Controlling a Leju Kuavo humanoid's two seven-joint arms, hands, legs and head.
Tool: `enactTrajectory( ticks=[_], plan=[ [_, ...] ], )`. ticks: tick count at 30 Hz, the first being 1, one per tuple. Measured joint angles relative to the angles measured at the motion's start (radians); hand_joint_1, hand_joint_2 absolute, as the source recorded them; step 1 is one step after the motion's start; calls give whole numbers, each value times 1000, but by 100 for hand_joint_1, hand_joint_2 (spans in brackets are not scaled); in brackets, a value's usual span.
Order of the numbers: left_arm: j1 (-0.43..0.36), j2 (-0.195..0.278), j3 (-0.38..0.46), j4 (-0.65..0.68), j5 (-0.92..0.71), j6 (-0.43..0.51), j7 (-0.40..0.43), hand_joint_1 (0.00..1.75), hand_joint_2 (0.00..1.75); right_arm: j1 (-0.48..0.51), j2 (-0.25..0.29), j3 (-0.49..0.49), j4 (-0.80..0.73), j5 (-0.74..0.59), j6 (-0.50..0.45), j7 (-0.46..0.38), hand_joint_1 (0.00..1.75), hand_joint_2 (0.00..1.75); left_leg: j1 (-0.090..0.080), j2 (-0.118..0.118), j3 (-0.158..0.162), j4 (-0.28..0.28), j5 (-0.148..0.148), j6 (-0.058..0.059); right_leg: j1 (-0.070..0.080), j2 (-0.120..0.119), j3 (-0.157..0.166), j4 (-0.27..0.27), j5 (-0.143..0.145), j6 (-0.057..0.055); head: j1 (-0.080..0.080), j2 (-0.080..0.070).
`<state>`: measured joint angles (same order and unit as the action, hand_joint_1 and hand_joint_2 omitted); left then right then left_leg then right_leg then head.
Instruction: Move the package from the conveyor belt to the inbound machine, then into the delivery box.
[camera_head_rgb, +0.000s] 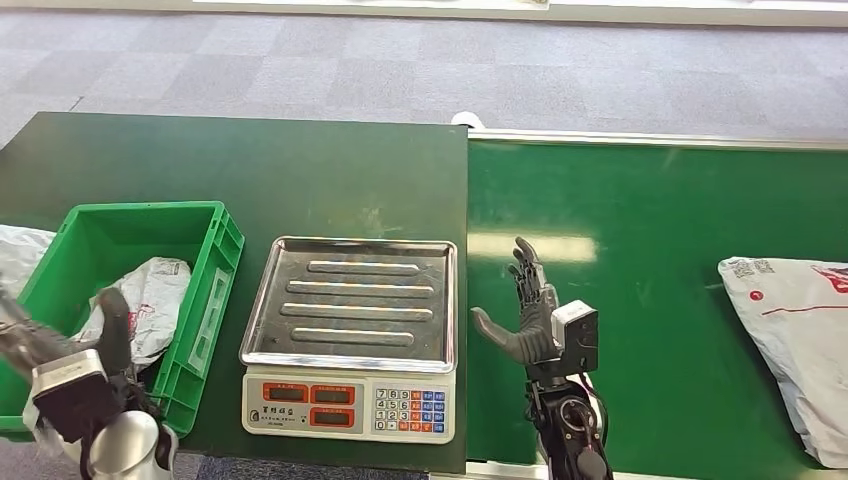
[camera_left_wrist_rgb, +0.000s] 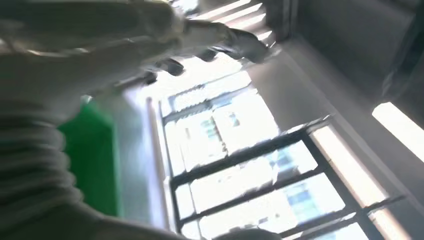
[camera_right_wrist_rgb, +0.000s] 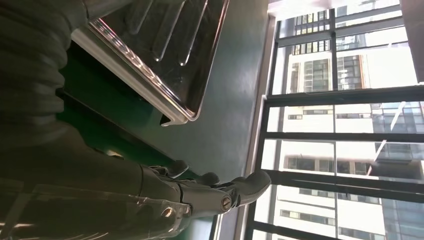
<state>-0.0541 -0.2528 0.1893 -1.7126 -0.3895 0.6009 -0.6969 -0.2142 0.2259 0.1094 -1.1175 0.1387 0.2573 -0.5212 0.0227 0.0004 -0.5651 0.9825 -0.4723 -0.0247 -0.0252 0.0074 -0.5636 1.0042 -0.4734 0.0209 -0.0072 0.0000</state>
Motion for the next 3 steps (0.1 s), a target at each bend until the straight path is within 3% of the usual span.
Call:
enactTrajectory(
  ticks=[3],
  plan=[
    [3,21,-94,42,127,-157,1,0,175,0,1,12,-19,2,16,-5,0,175,0,0,0,0,0,0,0,0,0,0,0,0,0,0]
  ],
)
